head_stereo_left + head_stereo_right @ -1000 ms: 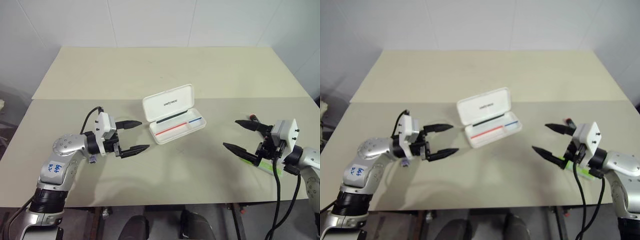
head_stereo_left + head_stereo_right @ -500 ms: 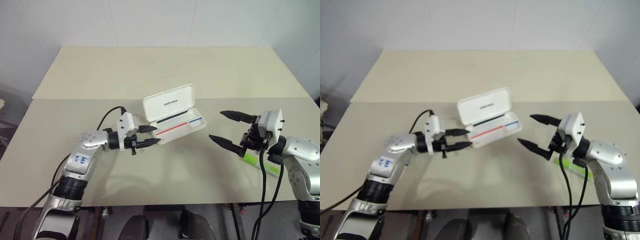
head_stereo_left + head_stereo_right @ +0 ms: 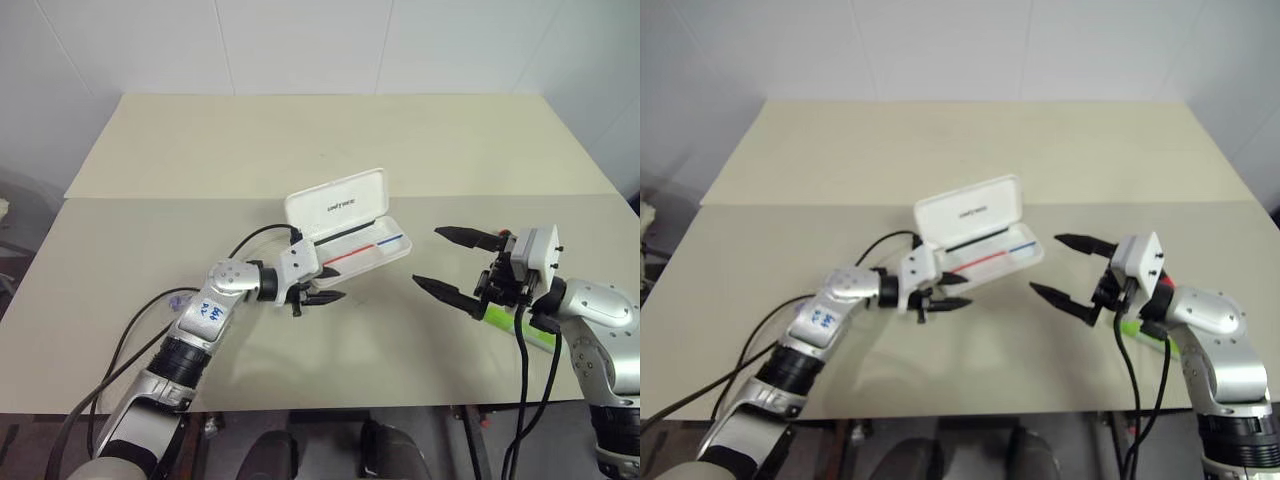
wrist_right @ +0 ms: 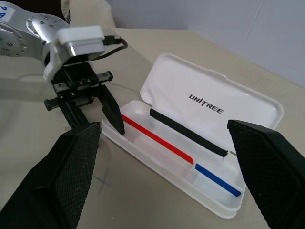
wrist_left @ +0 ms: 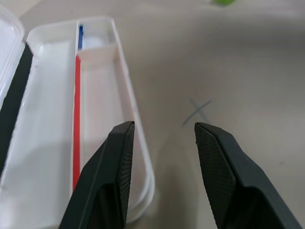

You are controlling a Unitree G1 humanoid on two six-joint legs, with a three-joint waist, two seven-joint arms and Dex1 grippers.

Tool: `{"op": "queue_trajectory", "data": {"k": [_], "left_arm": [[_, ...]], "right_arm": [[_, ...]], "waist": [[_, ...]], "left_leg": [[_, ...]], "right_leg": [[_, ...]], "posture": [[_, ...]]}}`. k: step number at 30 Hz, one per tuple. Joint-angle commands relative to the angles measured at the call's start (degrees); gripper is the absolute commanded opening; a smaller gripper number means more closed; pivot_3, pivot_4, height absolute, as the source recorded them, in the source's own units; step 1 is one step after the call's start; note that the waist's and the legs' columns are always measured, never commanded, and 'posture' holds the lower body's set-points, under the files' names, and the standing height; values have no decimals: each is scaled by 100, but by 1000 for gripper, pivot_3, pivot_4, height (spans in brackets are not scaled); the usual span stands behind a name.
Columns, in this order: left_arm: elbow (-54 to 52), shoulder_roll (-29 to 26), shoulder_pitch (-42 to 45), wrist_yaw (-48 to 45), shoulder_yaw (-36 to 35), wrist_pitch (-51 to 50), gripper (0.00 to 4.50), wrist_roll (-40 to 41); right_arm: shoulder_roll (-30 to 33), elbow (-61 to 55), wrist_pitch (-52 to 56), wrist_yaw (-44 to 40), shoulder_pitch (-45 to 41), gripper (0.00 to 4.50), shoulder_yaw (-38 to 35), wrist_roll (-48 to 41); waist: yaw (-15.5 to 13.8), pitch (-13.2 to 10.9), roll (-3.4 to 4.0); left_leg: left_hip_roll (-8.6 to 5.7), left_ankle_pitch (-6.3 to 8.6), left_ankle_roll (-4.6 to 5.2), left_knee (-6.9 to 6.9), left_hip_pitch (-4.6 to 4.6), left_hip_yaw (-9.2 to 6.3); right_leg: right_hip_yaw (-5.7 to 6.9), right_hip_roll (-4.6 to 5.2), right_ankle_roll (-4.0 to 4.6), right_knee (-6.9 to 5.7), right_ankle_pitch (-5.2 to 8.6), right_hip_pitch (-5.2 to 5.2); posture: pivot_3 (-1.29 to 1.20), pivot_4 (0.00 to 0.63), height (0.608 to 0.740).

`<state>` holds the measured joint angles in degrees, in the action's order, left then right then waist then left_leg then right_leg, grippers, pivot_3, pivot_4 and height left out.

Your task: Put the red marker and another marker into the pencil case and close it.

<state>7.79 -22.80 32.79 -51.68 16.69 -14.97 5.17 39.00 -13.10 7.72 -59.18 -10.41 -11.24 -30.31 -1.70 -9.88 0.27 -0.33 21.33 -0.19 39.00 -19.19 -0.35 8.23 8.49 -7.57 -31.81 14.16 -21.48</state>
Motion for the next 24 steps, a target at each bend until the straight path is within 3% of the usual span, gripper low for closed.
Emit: {"op": "queue_trajectory", "data": {"k": [1,8,22,24], "left_arm": [[-6,44,99,40,-32,-2,2104,-46],[59,-38,243,-35,84,-478,2104,-165],[426,-149,626,-369,490,-1300,2104,-410],[410,-116,631,-369,504,-1352,1748,-411]], "right_arm": [[33,-207,-73,20,32,4500,-163,-104],[138,-225,6,-70,38,4500,-212,-175],[1042,615,-23,-1144,-159,4500,-419,-239],[1046,648,-25,-1131,-241,4500,-410,-231]], "waist": [[2,0,0],[3,0,0],[16,4,-6],[23,4,-6]], "left_leg": [[1,0,0,0,0,0],[0,0,0,0,1,1],[1,0,1,2,6,8],[2,0,1,2,8,9]], "right_leg": [[0,0,0,0,0,0],[0,0,0,0,0,0],[-8,-1,0,-5,0,1],[-10,-1,0,-6,0,1]], "posture": [[0,150,740],[0,150,740],[0,150,740],[0,150,740]]}}
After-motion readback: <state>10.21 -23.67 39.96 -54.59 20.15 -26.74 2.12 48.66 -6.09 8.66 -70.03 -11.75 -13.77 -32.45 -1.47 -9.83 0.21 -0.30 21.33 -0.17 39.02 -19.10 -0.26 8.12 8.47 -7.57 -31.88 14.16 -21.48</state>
